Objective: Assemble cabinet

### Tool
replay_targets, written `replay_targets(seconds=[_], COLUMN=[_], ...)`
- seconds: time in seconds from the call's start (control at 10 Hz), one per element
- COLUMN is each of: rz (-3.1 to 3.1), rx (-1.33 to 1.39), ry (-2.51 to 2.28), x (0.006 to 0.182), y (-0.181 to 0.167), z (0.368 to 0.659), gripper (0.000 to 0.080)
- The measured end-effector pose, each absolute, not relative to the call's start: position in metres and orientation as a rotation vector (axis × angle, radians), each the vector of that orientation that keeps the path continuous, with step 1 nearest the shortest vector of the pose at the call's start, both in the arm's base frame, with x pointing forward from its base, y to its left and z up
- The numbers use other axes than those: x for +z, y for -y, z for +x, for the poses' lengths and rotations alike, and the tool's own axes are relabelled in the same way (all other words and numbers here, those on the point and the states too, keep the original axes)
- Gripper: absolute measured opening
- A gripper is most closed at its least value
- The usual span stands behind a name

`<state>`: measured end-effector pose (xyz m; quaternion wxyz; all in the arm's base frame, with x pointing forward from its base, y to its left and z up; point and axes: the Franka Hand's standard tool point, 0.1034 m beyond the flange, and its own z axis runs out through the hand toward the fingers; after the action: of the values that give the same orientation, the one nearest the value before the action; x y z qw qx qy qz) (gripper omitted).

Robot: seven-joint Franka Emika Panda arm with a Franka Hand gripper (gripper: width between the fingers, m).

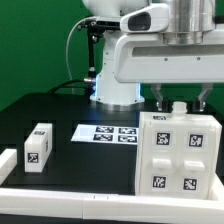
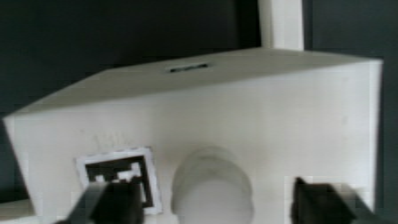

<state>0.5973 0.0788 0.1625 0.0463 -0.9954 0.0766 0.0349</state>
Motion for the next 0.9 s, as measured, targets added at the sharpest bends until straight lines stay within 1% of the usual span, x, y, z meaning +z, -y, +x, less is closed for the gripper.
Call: replay_targets(seconds=[0.1, 0.2, 0.3, 0.4, 0.5, 0.7, 0.9], rz=[-3.034, -3.033, -3.034, -3.036, -3.038, -3.038, -3.042], rx=[0.109, 0.113, 0.103, 0.077, 0.092, 0.086, 0.107], ry=[-0.242, -0.255, -0.253, -0.228, -0.247, -0.243, -0.210], x=[0.170, 0.177, 0.183, 0.178, 0.170, 0.173, 0.170], y=[-0.075, -0.067, -0.054, -0.038, -0.026, -0.033, -0.026], z=[0.588, 0.575, 0.570, 0.564, 0.555, 0.558, 0.556], gripper=[0.0536, 0.0724, 0.0776, 0.0776, 0.0795, 0.0798, 0.0797])
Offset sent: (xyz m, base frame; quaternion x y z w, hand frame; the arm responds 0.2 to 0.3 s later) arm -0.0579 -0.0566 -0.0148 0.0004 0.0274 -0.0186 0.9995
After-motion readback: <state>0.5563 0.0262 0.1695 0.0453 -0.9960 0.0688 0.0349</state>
